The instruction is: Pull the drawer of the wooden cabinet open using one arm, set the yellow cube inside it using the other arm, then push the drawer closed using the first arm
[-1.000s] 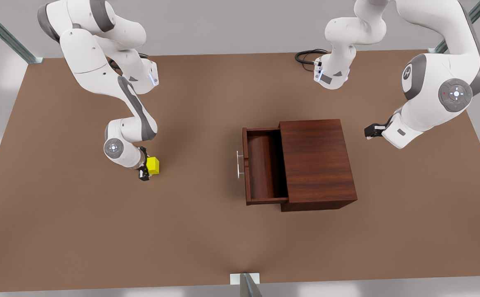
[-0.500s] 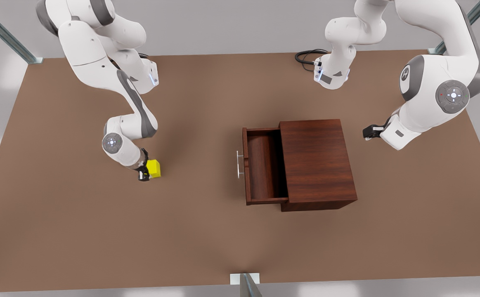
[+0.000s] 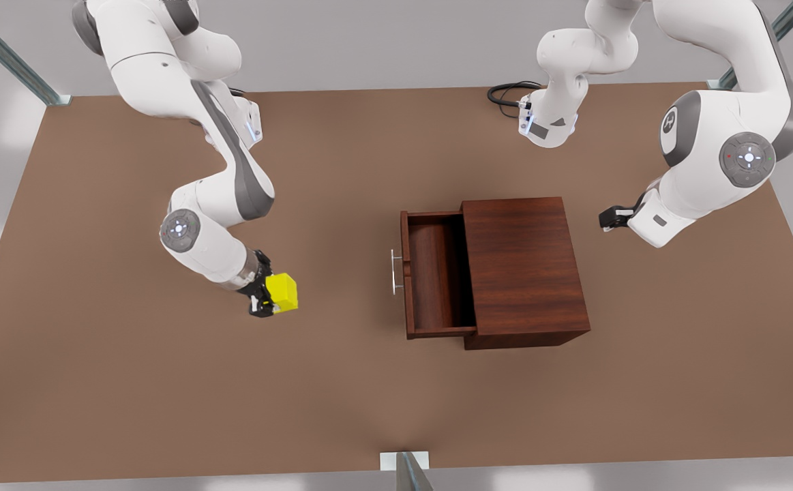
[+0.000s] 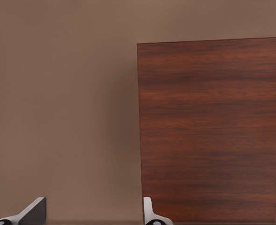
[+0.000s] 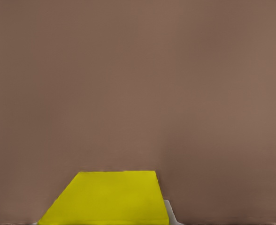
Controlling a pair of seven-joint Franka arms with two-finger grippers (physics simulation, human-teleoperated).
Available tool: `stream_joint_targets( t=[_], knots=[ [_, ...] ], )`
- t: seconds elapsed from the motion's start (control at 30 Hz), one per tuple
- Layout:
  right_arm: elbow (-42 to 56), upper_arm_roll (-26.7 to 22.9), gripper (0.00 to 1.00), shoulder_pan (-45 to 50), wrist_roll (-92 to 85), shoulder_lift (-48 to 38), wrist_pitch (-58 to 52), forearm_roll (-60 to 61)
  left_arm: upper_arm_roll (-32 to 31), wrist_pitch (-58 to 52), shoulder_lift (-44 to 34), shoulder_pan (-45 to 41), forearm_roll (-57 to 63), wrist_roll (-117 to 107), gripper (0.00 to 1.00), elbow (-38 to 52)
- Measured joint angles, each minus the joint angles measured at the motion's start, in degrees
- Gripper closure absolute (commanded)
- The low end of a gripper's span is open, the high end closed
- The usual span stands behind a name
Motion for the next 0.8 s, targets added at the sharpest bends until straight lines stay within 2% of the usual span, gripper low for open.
stream_joint_targets(
  t=[0.37,0.6,0.8],
  knots=[
    [18.2,-0.1,0.38,10.6,11.1,7.5,-13.9,1.3,-0.1,-0.1,0.0,-1.3,0.0,-0.9,0.00,-0.1],
    [32.4,-0.5,0.38,18.1,20.0,16.5,-17.8,1.2,-0.1,-0.1,0.0,-1.0,0.0,-1.3,0.00,0.0],
    [40.6,-2.5,0.38,24.3,27.9,24.1,-18.2,1.0,-0.1,-0.1,0.0,-1.1,0.0,-1.6,0.00,0.0]
  ],
)
